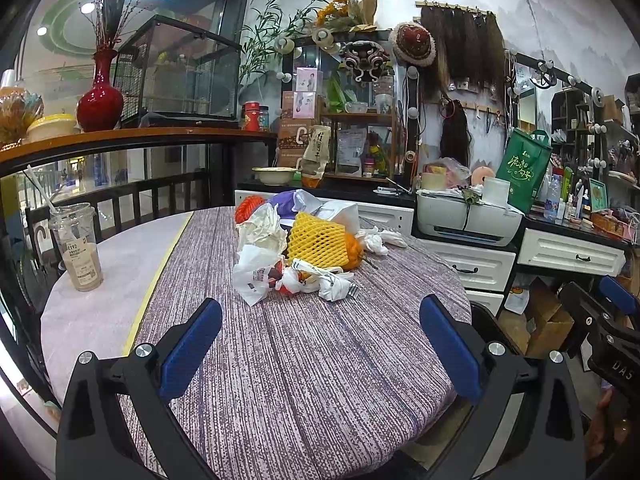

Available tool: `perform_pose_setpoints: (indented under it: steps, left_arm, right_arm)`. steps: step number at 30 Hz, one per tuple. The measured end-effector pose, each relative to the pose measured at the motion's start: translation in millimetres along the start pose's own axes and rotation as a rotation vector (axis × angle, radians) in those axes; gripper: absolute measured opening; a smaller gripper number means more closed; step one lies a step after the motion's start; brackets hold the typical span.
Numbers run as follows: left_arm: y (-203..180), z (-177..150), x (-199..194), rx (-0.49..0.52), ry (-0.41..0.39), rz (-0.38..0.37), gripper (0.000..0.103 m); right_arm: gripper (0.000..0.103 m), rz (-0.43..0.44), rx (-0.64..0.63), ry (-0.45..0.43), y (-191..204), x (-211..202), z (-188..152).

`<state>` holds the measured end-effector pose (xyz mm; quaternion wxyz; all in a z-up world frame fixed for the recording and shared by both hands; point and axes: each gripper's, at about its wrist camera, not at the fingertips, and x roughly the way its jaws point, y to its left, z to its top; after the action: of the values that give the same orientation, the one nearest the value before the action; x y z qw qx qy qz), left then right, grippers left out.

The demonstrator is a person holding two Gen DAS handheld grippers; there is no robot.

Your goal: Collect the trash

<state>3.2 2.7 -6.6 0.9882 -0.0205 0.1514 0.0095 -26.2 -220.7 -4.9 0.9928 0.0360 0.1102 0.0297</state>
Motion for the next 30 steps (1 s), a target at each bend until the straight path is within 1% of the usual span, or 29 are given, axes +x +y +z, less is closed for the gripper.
perform_pose_setpoints:
  steps: [11,16,19,22,25,27,30]
  left_arm:
    - [1,-1,2,0.000,0.002,0.000,0.098]
    - [2,-4,7,0.006,0.022,0.005,0.098]
    - [4,-7,11,0.010,0.039,0.010,0.098]
    - [8,-9,19,0.019,0.075,0.007,0.098]
    - [14,-10,30,0.027,0.118,0.013,0.098]
    - [19,-10,38,0.033,0.149,0.017,0.098]
    - [30,-8,52,0.028,0.202,0.024,0.098]
  right_arm:
    - [0.098,-0.001,-0.004,0.005,0,0,0]
    - [0.098,-0.001,-0.009,0.019,-3,4,-2]
    - [0.098,0.013,-0.014,0.022,-4,7,-3]
    - [0.098,0.032,-0.032,0.067,-2,16,-5]
    - [0.098,0.076,-0.066,0.152,3,33,-4]
    - [0.098,0.107,-0.088,0.185,8,43,-3]
    - [0.098,0.130,-0.136,0.225,19,61,0]
